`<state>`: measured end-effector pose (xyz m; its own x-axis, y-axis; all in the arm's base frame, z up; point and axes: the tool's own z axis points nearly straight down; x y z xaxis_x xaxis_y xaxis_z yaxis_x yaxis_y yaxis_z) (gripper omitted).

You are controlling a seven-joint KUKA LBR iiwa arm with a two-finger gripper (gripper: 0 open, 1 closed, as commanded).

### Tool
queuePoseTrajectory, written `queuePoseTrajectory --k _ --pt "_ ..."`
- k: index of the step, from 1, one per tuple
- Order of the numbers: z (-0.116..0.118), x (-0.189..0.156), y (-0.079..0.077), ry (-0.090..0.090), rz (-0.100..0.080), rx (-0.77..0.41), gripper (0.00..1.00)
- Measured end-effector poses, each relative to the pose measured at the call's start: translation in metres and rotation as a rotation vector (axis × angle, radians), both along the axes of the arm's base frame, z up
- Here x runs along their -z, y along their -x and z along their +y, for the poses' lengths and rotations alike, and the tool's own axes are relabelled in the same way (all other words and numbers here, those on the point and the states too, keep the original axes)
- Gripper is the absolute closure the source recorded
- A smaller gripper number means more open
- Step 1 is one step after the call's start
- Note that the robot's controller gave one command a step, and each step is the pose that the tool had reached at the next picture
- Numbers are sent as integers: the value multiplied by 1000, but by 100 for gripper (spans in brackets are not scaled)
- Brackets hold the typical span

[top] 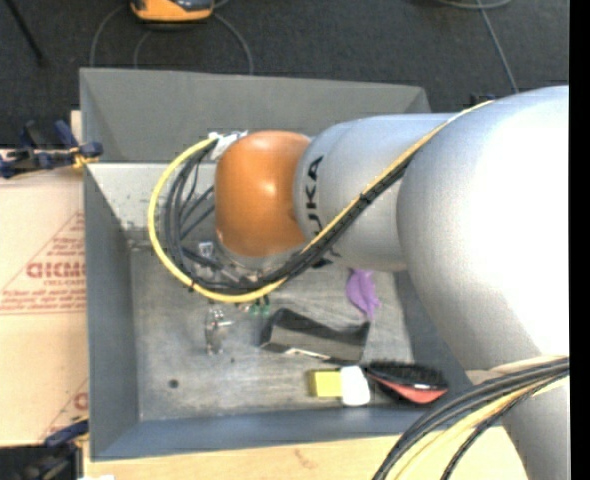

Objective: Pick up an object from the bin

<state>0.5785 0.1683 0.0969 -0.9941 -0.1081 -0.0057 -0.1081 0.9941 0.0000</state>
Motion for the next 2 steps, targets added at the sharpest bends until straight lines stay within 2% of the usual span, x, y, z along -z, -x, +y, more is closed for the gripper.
queuePoseTrajectory --k 1,2 --pt "-50 21 1 2 3 -292 0" --pt "-62 6 -23 2 5 -405 0"
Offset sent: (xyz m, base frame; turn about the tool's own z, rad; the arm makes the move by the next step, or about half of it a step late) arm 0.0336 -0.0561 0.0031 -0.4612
